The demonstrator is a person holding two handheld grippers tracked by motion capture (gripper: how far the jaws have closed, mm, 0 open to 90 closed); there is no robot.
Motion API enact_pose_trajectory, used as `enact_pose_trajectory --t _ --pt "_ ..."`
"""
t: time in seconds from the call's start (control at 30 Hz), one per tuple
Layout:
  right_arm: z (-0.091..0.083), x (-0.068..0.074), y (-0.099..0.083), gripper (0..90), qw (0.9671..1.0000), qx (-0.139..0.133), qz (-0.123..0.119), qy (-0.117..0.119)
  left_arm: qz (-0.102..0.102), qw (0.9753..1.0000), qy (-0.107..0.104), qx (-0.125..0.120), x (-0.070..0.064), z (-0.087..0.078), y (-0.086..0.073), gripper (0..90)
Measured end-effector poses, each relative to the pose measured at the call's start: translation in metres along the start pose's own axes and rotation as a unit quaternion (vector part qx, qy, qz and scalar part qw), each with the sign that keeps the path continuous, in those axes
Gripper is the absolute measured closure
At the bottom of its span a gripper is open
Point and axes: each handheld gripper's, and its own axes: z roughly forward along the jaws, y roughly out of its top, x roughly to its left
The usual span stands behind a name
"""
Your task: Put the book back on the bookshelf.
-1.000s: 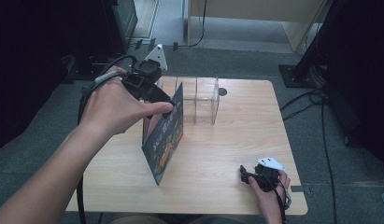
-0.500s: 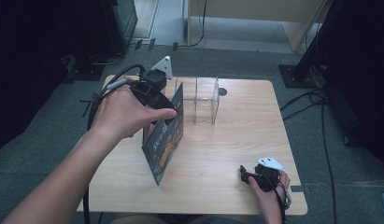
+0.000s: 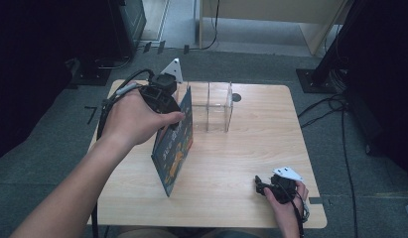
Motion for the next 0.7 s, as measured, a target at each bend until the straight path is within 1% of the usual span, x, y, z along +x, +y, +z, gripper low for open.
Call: enact_pose_trajectory --t 0.03,0.1,0.17,0.27,0.33,0.37,0.53,0.6,0.7 --pt "0.0000 0.0000 0.0000 13.1 1.0000 0.000 0.000 0.000 0.000 1.0000 -0.002 0.000 -0.0001 -0.0003 0.0002 58.2" --pt "0.0000 0.0000 0.0000 13.1 1.0000 0.000 0.000 0.000 -0.004 0.9999 -0.013 -0.002 0.0002 -0.0001 0.0007 63.4" --pt "0.0000 0.0000 0.0000 13.1 1.0000 0.000 0.000 0.000 -0.006 0.9998 -0.016 -0.001 0.0002 0.0002 0.0011 67.5" --pt "0.0000 0.0000 0.0000 13.1 1.0000 0.000 0.000 0.000 -0.009 0.9998 -0.018 0.000 0.0002 0.0004 0.0021 72.1" --pt "0.0000 0.0000 0.0000 13.1 1.0000 0.000 0.000 0.000 -0.009 0.9999 -0.014 0.002 0.0008 0.0005 0.0030 75.4" --pt "0.0000 0.0000 0.0000 13.1 1.0000 0.000 0.000 0.000 -0.011 0.9998 -0.013 0.002 0.0013 0.0007 0.0035 77.2" --pt "0.0000 0.0000 0.0000 13.1 1.0000 0.000 0.000 0.000 -0.016 0.9997 -0.015 0.000 0.0040 0.0019 0.0049 78.6" --pt "0.0000 0.0000 0.0000 13.2 1.0000 0.000 0.000 0.000 -0.016 0.9997 -0.019 0.001 0.0048 0.0039 0.0056 77.2" --pt "0.0000 0.0000 0.0000 13.1 1.0000 0.000 0.000 0.000 -0.012 0.9998 -0.015 0.005 0.0032 0.0093 0.0073 75.2"
